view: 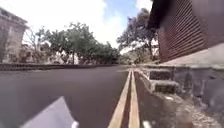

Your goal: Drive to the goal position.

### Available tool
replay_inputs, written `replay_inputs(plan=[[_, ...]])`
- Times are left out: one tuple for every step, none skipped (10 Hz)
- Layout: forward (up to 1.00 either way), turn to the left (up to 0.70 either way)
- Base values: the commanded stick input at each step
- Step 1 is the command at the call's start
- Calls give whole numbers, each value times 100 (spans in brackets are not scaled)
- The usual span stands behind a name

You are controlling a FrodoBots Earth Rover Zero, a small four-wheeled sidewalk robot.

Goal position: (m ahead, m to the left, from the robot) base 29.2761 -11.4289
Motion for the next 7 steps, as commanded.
replay_inputs(plan=[[0, 0], [0, 0], [0, 0], [0, 0], [1, 0], [17, 0], [33, 0]])
